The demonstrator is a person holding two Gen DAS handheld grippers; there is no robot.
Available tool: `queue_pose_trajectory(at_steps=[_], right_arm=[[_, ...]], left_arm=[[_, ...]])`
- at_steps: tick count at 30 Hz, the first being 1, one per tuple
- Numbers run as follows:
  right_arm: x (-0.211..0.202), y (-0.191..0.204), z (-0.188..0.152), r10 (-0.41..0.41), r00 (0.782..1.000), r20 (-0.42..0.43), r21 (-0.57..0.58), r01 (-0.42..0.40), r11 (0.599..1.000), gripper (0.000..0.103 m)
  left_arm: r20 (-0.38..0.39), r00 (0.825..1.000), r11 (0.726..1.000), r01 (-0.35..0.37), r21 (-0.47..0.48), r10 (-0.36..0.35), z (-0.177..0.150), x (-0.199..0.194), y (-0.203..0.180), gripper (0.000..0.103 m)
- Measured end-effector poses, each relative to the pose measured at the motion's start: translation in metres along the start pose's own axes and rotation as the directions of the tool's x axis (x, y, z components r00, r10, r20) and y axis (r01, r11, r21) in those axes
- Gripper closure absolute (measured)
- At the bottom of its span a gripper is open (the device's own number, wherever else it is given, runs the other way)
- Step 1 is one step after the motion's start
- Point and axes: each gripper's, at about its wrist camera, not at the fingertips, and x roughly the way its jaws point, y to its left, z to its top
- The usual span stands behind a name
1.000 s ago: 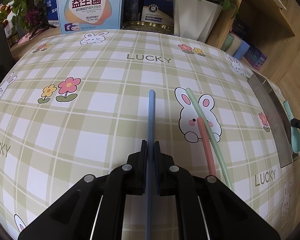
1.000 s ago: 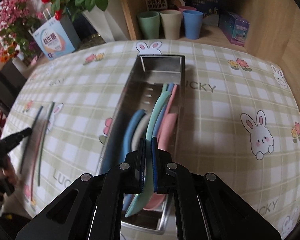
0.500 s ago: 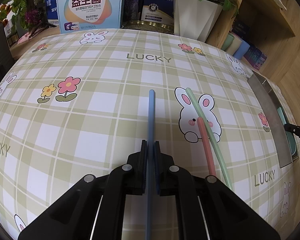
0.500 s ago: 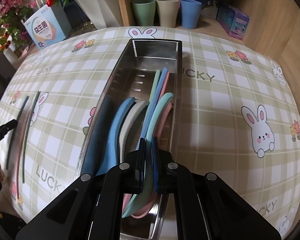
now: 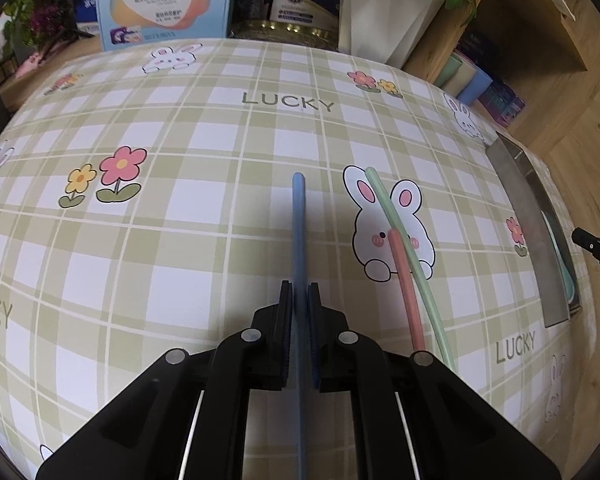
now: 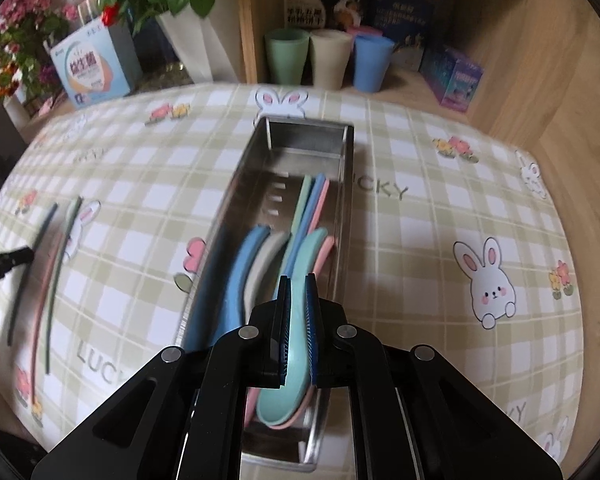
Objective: Organize utensils
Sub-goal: 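Carry the mint green spoon into the steel caddy and open the right tool, then lower the blue chopstick into the steel caddy and open the left tool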
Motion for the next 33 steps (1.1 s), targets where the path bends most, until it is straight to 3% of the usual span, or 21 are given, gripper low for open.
queue_pose_trajectory(at_steps=[5, 7, 9, 11, 18, 22, 27, 30, 33], right_arm=[[-0.012, 0.004, -0.008, 0.017, 0.999, 0.036, 0.057, -0.019, 0.998, 0.091], [-0.018, 0.003, -0.013, 0.028, 0.998, 0.057, 0.093, -0.034, 0.995, 0.083], [-0.026, 0.000, -0.019, 0.037, 0.995, 0.094, 0.134, -0.050, 0.990, 0.058], [-0.029, -0.002, -0.023, 0.043, 0.993, 0.112, 0.155, -0.060, 0.986, 0.057], [-0.028, -0.014, -0.037, 0.053, 0.993, 0.102, 0.217, -0.075, 0.973, 0.046], [-0.031, -0.022, -0.040, 0.045, 0.992, 0.116, 0.231, -0.071, 0.970, 0.045], [-0.031, -0.030, -0.039, 0.059, 0.991, 0.122, 0.238, -0.087, 0.967, 0.045], [-0.029, -0.038, -0.040, 0.065, 0.991, 0.119, 0.253, -0.094, 0.963, 0.045], [-0.030, -0.046, -0.039, 0.073, 0.989, 0.128, 0.265, -0.105, 0.958, 0.038]], left_arm=[[-0.036, 0.999, 0.998, -0.024, 0.056, 0.026, 0.004, 0.002, -0.006, 0.095], [-0.040, 0.998, 0.996, -0.043, 0.080, 0.046, 0.004, 0.002, -0.010, 0.095], [-0.038, 0.997, 0.993, -0.063, 0.099, 0.067, 0.004, 0.002, -0.014, 0.096], [-0.030, 0.997, 0.994, -0.067, 0.085, 0.070, 0.003, 0.002, -0.013, 0.097], [-0.029, 1.000, 0.999, 0.009, -0.046, -0.010, 0.001, -0.010, -0.017, 0.097], [-0.014, 0.997, 0.989, 0.071, -0.128, -0.074, 0.008, -0.019, -0.034, 0.097], [0.014, 0.980, 0.960, 0.198, -0.199, -0.199, 0.028, -0.023, -0.085, 0.097], [0.011, 0.965, 0.945, 0.260, -0.197, -0.263, 0.039, -0.017, -0.125, 0.097], [-0.005, 0.951, 0.937, 0.304, -0.172, -0.310, 0.050, -0.003, -0.175, 0.097]])
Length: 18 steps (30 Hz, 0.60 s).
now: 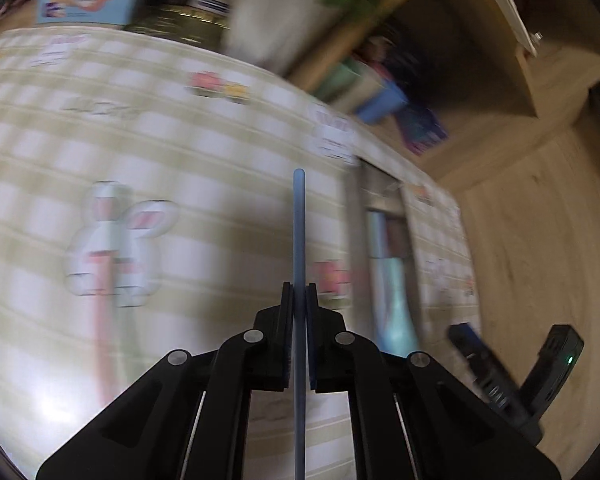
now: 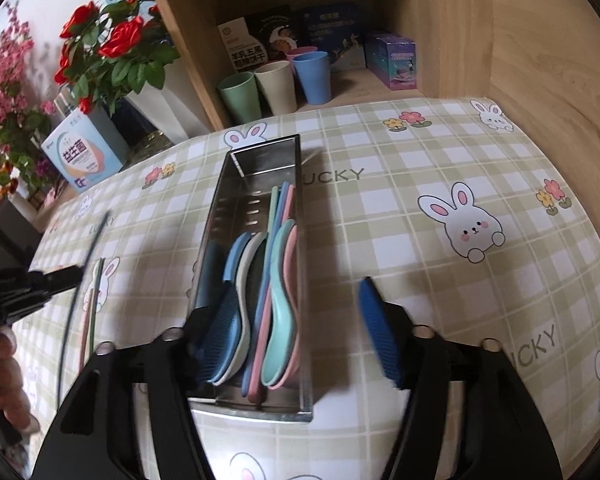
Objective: Organize utensils
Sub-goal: 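Lower the blue chopstick into the steel caddy and open the left tool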
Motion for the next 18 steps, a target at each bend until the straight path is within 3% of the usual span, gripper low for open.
queue_pose_trajectory(at_steps=[3, 5, 6, 18], right_arm=[[-0.002, -0.009, 0.003, 0.019, 1.000, 0.007, 0.015, -0.019, 1.000, 0.036], [-0.005, -0.017, 0.006, 0.033, 0.999, 0.017, 0.034, -0.034, 0.999, 0.020], [-0.007, -0.023, 0.006, 0.040, 0.999, 0.025, 0.045, -0.041, 0.998, 0.017], [-0.006, -0.064, 0.004, 0.013, 1.000, 0.028, 0.113, -0.016, 0.993, 0.016]], left_arm=[[-0.020, 1.000, 0.999, 0.014, 0.041, -0.013, -0.002, 0.027, -0.038, 0.097], [-0.045, 0.999, 0.998, 0.027, 0.054, -0.024, -0.002, 0.046, -0.060, 0.097], [-0.055, 0.998, 0.998, 0.027, 0.063, -0.024, -0.002, 0.055, -0.070, 0.097], [-0.083, 0.995, 0.995, -0.057, 0.081, 0.064, 0.000, 0.119, -0.100, 0.097]])
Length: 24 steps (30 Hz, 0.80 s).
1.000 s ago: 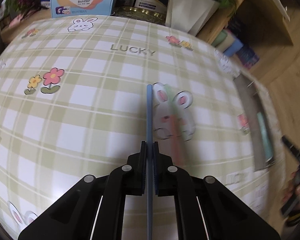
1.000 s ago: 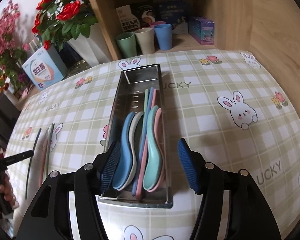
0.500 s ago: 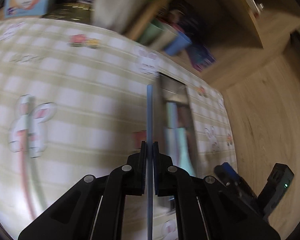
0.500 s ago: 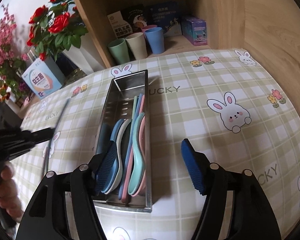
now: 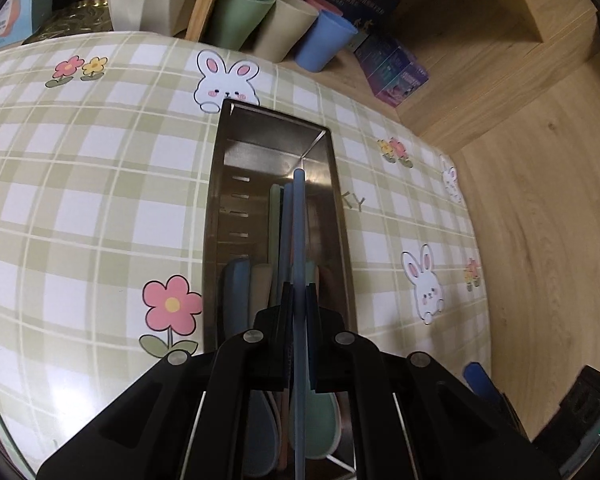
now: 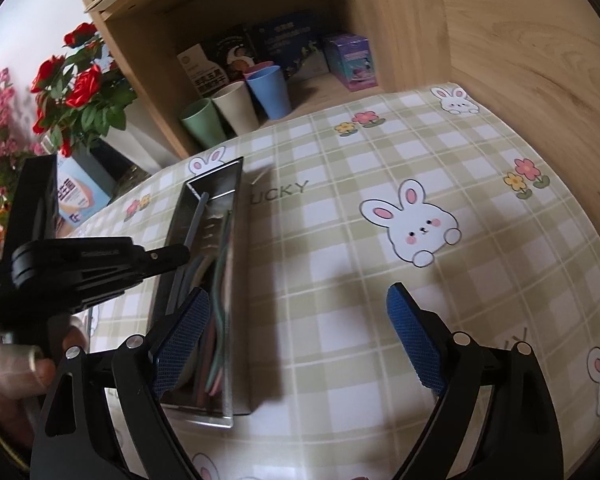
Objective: Organize utensils
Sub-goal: 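Lower the blue chopstick into the steel caddy and open the left tool, then grasp the pink chopstick from the cloth with the left tool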
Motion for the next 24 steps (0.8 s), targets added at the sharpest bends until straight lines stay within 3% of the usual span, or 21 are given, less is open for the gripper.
queue_pose_trajectory(at_steps=[10, 16, 19, 24], right_arm=[[0.001, -0.013, -0.004, -0.003, 1.000, -0.006, 0.034, 0.004, 0.999, 0.016], [-0.003, -0.010, -0.005, -0.009, 1.000, -0.004, 0.031, 0.009, 0.999, 0.016], [-0.008, -0.002, -0.006, -0.008, 1.000, 0.005, 0.031, 0.008, 0.999, 0.016], [-0.016, 0.023, -0.008, 0.005, 1.000, 0.024, 0.019, -0.006, 1.000, 0.016]], left_arm=[[-0.041, 0.998, 0.998, -0.049, 0.039, 0.050, 0.004, 0.023, -0.001, 0.097], [-0.046, 0.999, 0.997, -0.021, 0.075, 0.025, 0.008, 0.018, -0.001, 0.095], [-0.028, 1.000, 0.994, 0.006, 0.113, -0.003, 0.008, -0.004, 0.000, 0.094], [0.044, 0.999, 0.977, 0.022, 0.212, -0.032, 0.005, -0.056, 0.013, 0.074]])
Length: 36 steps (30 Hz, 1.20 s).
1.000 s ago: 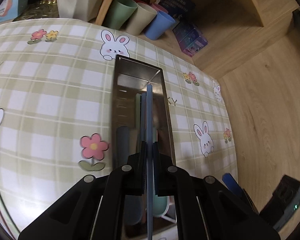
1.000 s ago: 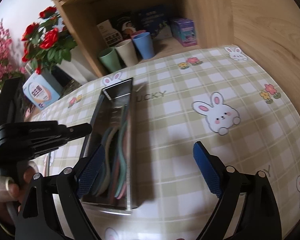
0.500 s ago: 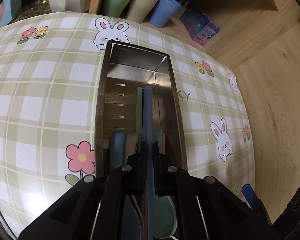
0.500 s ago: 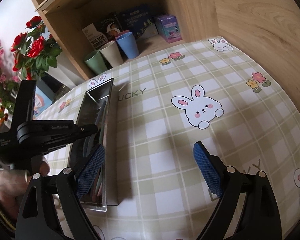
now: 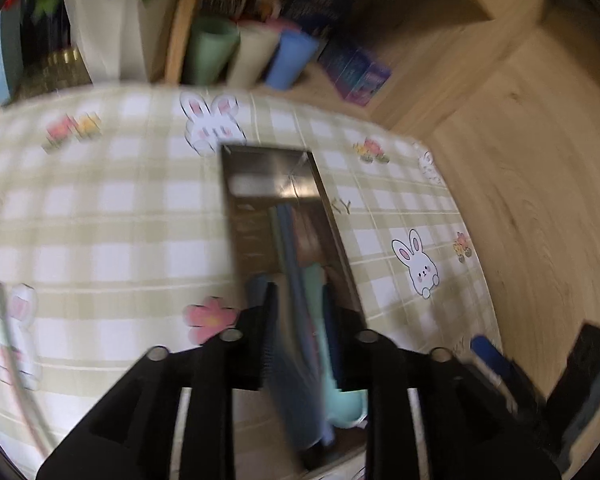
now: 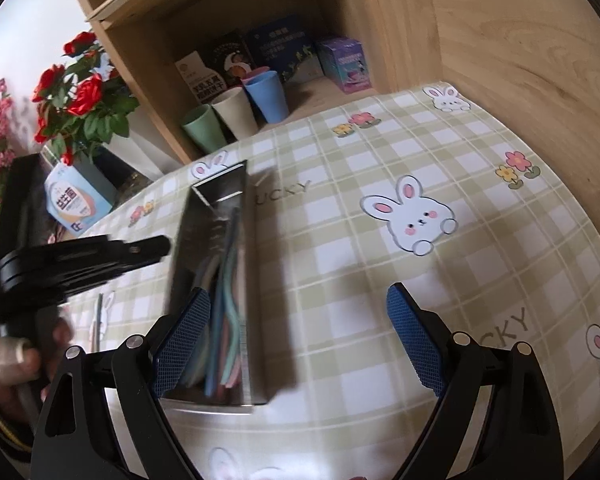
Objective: Organize utensils
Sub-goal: 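Grasp the pink chopstick from the cloth with the left tool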
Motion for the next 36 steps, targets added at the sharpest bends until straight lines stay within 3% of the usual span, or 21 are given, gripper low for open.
queue_pose_trajectory(at_steps=[4, 8, 11, 15, 21, 36], right_arm=[[-0.001, 0.030, -0.007, 0.025, 1.000, 0.007, -0.031, -0.025, 0.999, 0.016], [0.003, 0.062, -0.016, 0.062, 0.998, -0.006, -0.059, -0.063, 0.996, 0.016], [0.009, 0.086, -0.025, 0.094, 0.995, -0.034, -0.093, -0.097, 0.991, 0.016], [0.017, 0.110, -0.035, 0.110, 0.992, -0.064, -0.121, -0.118, 0.986, 0.016], [0.022, 0.133, -0.048, 0.052, 0.995, -0.085, -0.199, -0.068, 0.978, 0.016], [0.024, 0.136, -0.052, 0.016, 0.996, -0.093, -0.198, -0.034, 0.980, 0.015]], left_arm=[[0.067, 0.997, 0.996, -0.053, 0.067, 0.049, -0.015, -0.051, 0.036, 0.071], [0.105, 0.981, 0.983, -0.172, 0.068, 0.164, -0.045, -0.096, 0.096, 0.071], [0.088, 0.967, 0.969, -0.244, 0.041, 0.240, -0.069, -0.113, 0.132, 0.071], [0.036, 0.962, 0.963, -0.269, -0.008, 0.269, -0.101, -0.114, 0.163, 0.071], [0.015, 0.942, 0.942, -0.337, 0.009, 0.337, -0.129, -0.099, 0.163, 0.071], [0.004, 0.922, 0.920, -0.387, 0.066, 0.387, -0.144, -0.078, 0.158, 0.071]])
